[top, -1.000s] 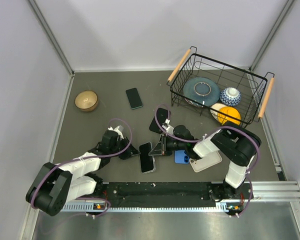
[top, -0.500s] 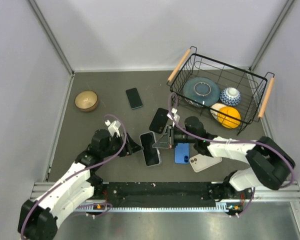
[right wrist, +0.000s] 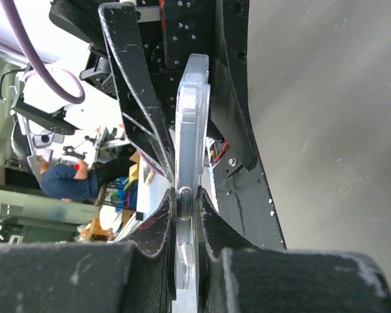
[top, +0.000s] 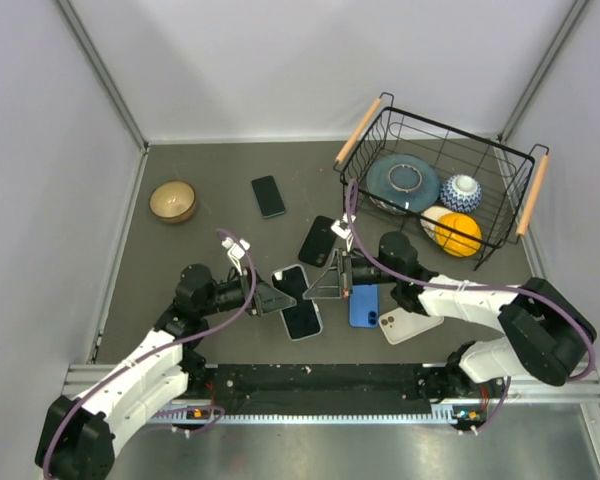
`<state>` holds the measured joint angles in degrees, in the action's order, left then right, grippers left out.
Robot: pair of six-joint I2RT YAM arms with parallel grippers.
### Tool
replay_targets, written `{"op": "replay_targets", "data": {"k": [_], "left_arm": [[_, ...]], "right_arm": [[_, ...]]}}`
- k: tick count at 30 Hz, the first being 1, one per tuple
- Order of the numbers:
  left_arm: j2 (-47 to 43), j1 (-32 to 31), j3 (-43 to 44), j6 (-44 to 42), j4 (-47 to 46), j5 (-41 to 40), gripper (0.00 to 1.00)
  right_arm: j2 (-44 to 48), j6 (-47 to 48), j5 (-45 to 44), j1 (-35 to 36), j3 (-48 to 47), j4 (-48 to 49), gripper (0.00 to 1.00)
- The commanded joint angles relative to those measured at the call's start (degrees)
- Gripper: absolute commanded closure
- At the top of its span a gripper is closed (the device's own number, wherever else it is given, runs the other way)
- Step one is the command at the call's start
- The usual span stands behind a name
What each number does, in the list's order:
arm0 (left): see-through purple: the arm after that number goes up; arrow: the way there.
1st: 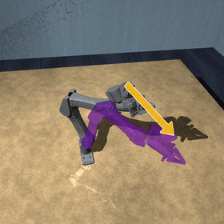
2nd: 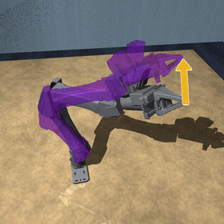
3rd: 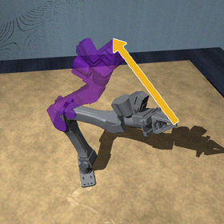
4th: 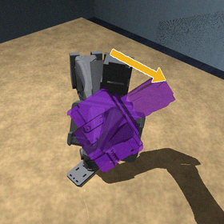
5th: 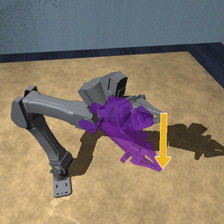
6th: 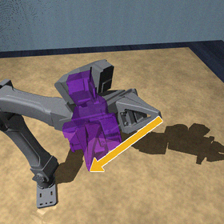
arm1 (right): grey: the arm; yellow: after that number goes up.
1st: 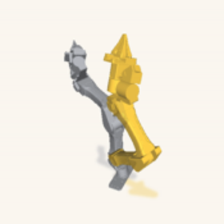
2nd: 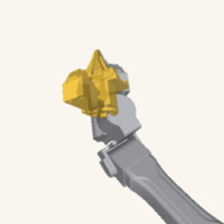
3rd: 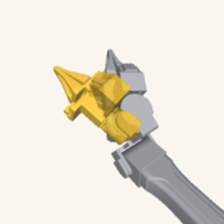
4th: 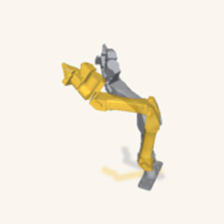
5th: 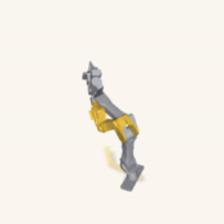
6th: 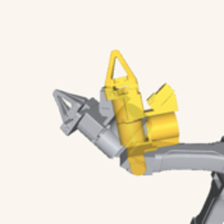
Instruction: Put the phone into the phone case
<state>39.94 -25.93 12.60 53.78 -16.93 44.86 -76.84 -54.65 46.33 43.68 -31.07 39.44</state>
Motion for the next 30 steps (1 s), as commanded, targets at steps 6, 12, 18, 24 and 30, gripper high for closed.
{"op": "replay_targets", "data": {"k": [6,12,18,24,30], "left_arm": [[0.8,-0.6,-2.8,5.5,-14.4,3.0,0.85],[0.4,-0.6,-2.4,8.4,-13.0,-0.7,1.0],[-0.3,-0.6,-2.1,12.4,-14.8,-3.2,1.0],[-1.7,-0.6,-3.5,15.0,-15.4,-5.9,1.0],[-1.2,-0.6,-4.4,15.4,-14.4,-7.4,1.0]], "right_arm": [[-3.5,-6.2,3.6,0.1,0.8,14.9,0.91],[-3.4,-7.5,3.2,0.1,4.4,19.9,0.54],[-5.3,-10.3,3.5,1.3,10.3,29.8,0.46],[-7.1,-11.9,1.9,3.1,12.3,35.2,0.51],[-7.4,-13.1,1.2,3.7,11.9,36.7,0.65]]}}
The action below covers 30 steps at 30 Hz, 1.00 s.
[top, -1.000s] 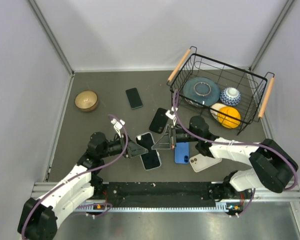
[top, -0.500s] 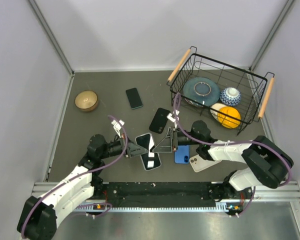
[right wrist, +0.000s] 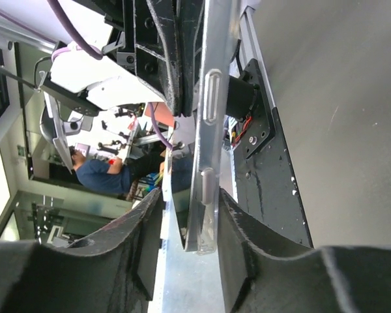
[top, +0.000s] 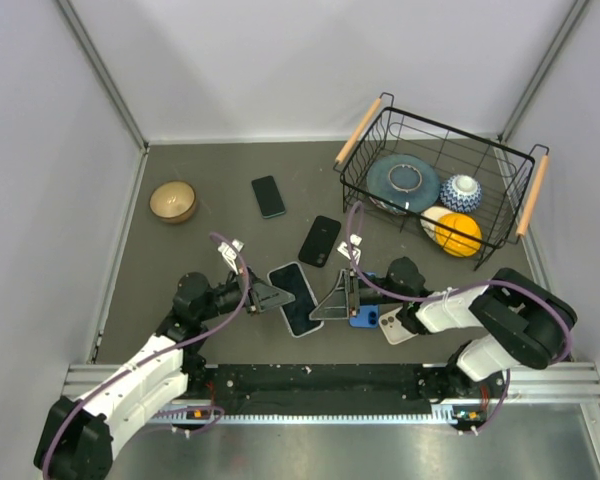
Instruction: Put the phone into the phone case
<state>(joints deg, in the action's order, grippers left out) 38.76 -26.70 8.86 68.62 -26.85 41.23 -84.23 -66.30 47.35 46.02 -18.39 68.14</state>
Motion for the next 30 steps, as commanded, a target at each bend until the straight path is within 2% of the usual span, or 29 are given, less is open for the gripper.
{"op": "replay_targets", "data": {"k": [1,3,4,6,7,12,19,23,24,25,26,30], "left_arm": [[0.4,0.2,-0.6,0.8,-4.6,-3.6,1.0],[0.9,0.2,-0.6,1.0,-5.6,-2.7,0.99],[1.3,0.2,-0.3,1.0,-5.6,-2.3,0.94],[1.5,0.2,-0.1,1.0,-5.8,-0.6,0.71],[1.2,0.2,-0.3,1.0,-5.9,0.1,0.66],[-2.3,-0.1,-2.8,1.5,-5.6,1.1,0.61],[-6.4,-0.7,-5.6,2.0,-3.6,0.3,0.69],[-6.6,-0.9,-5.8,2.6,-3.2,-0.1,0.79],[-6.6,-1.0,-5.6,2.5,-2.8,-0.4,0.9],[-6.6,-0.9,-5.2,2.2,-1.5,-0.7,0.95],[-6.5,-0.9,-4.4,0.6,3.7,-1.3,1.0],[-6.1,-1.1,-0.8,-3.0,12.2,-2.7,1.0]], "right_arm": [[0.1,-1.5,-0.2,1.5,-0.9,7.9,0.77],[0.3,-1.8,-1.6,1.5,-0.9,7.2,0.92],[0.5,-2.0,-2.1,1.5,-0.9,6.7,1.0],[0.8,-2.8,-3.7,1.5,-1.1,6.8,1.0],[0.9,-3.0,-4.0,1.5,-1.3,6.9,1.0],[1.0,-4.9,-6.2,1.5,-2.9,7.0,1.0],[0.8,-5.2,-7.9,1.5,-4.3,5.7,1.0],[0.1,-5.2,-8.3,1.5,-5.0,5.3,1.0],[-0.1,-5.2,-8.7,1.5,-5.0,5.3,1.0],[-0.2,-5.1,-8.8,1.5,-5.1,5.0,1.0],[-0.3,-5.0,-8.9,1.5,-5.2,4.6,1.0],[0.1,-3.7,-9.2,1.5,-6.0,2.4,1.0]]}}
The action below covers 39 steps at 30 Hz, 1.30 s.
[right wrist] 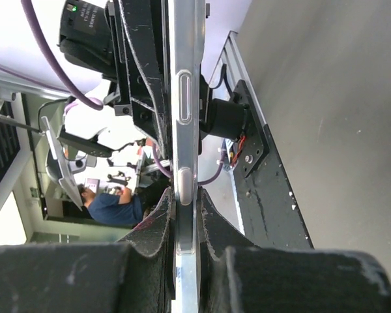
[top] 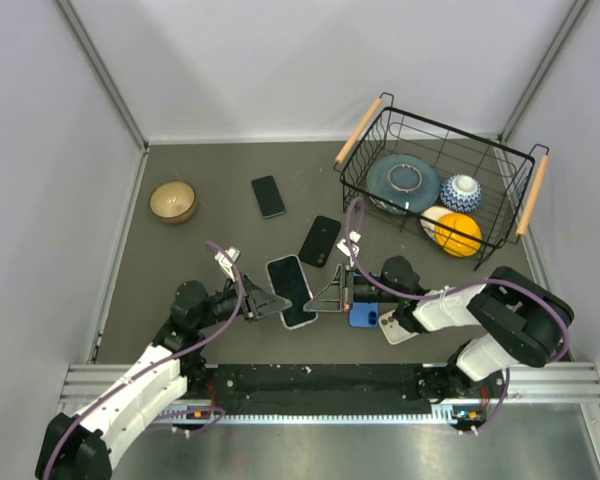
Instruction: Put the phone into the phone case
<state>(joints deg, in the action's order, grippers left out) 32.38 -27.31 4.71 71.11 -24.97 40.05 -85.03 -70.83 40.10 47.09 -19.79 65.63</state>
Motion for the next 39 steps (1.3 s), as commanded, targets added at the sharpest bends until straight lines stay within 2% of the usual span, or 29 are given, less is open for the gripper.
{"op": "replay_targets", "data": {"k": [1,2,3,4,6,7,8,13,17,20,24,26,28,29,33,37,39], "left_arm": [[0.4,-0.5,3.9,-5.8,11.8,-1.7,1.0],[0.5,-0.4,4.3,-6.2,12.5,-1.7,1.0],[0.4,-0.5,4.9,-6.2,13.1,-1.6,0.93],[0.2,-0.5,5.2,-6.1,13.6,-1.6,0.76],[-0.2,-0.5,6.8,-6.3,15.2,-2.3,0.63],[-0.7,-0.5,7.3,-6.6,17.3,-3.5,0.49],[-1.0,-0.5,7.9,-7.8,18.4,-4.1,0.47],[-1.7,-0.3,10.1,-8.4,20.0,-6.7,0.51],[-1.2,-0.4,10.1,-6.8,16.5,-5.4,0.72],[-0.2,-0.4,9.9,-6.2,15.6,-3.6,1.0],[0.6,-0.3,10.2,-6.2,17.2,-1.0,1.0],[0.3,-0.3,10.1,-5.9,17.9,-0.7,0.76],[-0.9,-0.4,9.9,-5.5,18.8,-0.9,0.56],[-1.4,-0.4,9.5,-5.2,18.8,-1.0,0.53],[-4.5,-0.5,6.9,-3.5,17.6,-1.8,0.53],[-4.9,-0.5,4.7,-0.3,13.4,-1.1,0.59],[-4.9,-0.5,4.4,-0.3,13.4,-1.2,0.65]], "right_arm": [[1.1,1.0,-2.0,0.5,-4.7,4.3,1.0],[1.4,1.7,-2.0,0.5,-5.1,3.2,1.0],[1.7,2.1,-2.0,0.5,-5.2,2.5,1.0],[1.9,2.4,-2.0,0.4,-5.3,1.9,1.0],[2.3,3.2,-1.7,0.5,-5.5,0.6,1.0],[2.3,3.4,-1.3,0.5,-5.5,0.6,1.0],[2.3,3.4,-1.0,0.5,-5.4,0.6,1.0],[2.1,3.4,2.3,0.5,-5.0,1.5,1.0],[2.6,3.9,2.5,0.4,-4.2,1.4,1.0],[3.3,4.1,1.0,0.5,-3.9,0.8,1.0],[3.6,3.8,-0.8,0.5,-4.2,1.0,1.0],[4.2,3.0,-2.6,0.5,-3.9,1.8,1.0],[4.6,2.6,-4.0,0.5,-4.0,1.7,1.0],[4.8,2.5,-4.9,0.5,-4.2,1.5,1.0],[5.0,1.5,-7.2,0.5,-4.6,1.6,1.0],[5.0,0.9,-9.2,0.5,-4.1,2.0,1.0],[4.9,0.7,-9.6,0.5,-4.1,2.0,1.0]]}}
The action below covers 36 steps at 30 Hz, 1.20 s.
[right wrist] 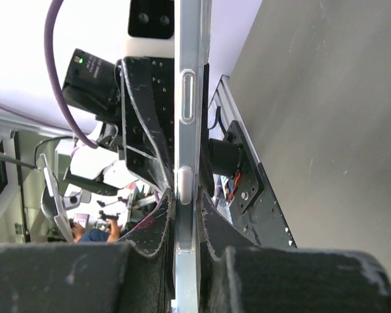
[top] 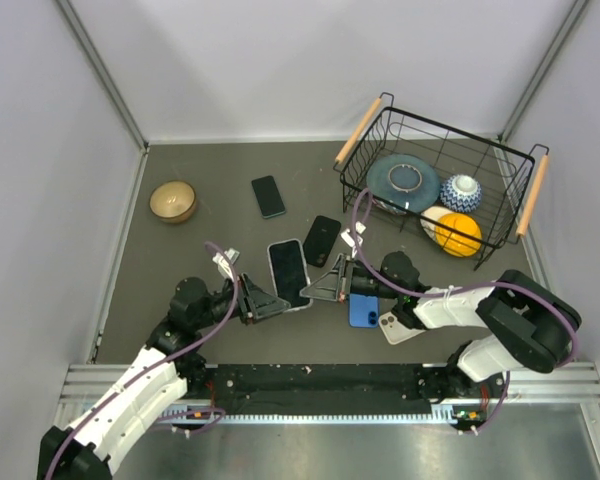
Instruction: Put the phone into the phone case
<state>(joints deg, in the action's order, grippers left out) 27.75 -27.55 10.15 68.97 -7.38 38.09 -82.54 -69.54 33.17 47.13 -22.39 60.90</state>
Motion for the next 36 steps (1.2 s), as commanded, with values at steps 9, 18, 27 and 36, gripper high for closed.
{"op": "replay_targets", "data": {"k": [9,18,27,36], "left_arm": [[0.2,-0.2,1.8,-1.2,4.7,-2.2,1.0],[1.6,-0.2,9.1,-9.7,16.3,-7.3,0.41],[0.6,-0.2,25.5,-26.7,42.0,-29.5,0.2],[-4.5,-0.2,31.4,-32.3,50.6,-49.3,0.01]], "right_arm": [[2.6,0.2,-4.2,0.3,-0.6,5.4,1.0],[4.6,2.7,-4.7,0.4,0.2,1.8,1.0],[2.7,5.5,-8.6,1.6,-2.8,-7.8,1.0],[-11.9,5.2,-15.9,8.9,-17.1,-16.8,1.0]]}}
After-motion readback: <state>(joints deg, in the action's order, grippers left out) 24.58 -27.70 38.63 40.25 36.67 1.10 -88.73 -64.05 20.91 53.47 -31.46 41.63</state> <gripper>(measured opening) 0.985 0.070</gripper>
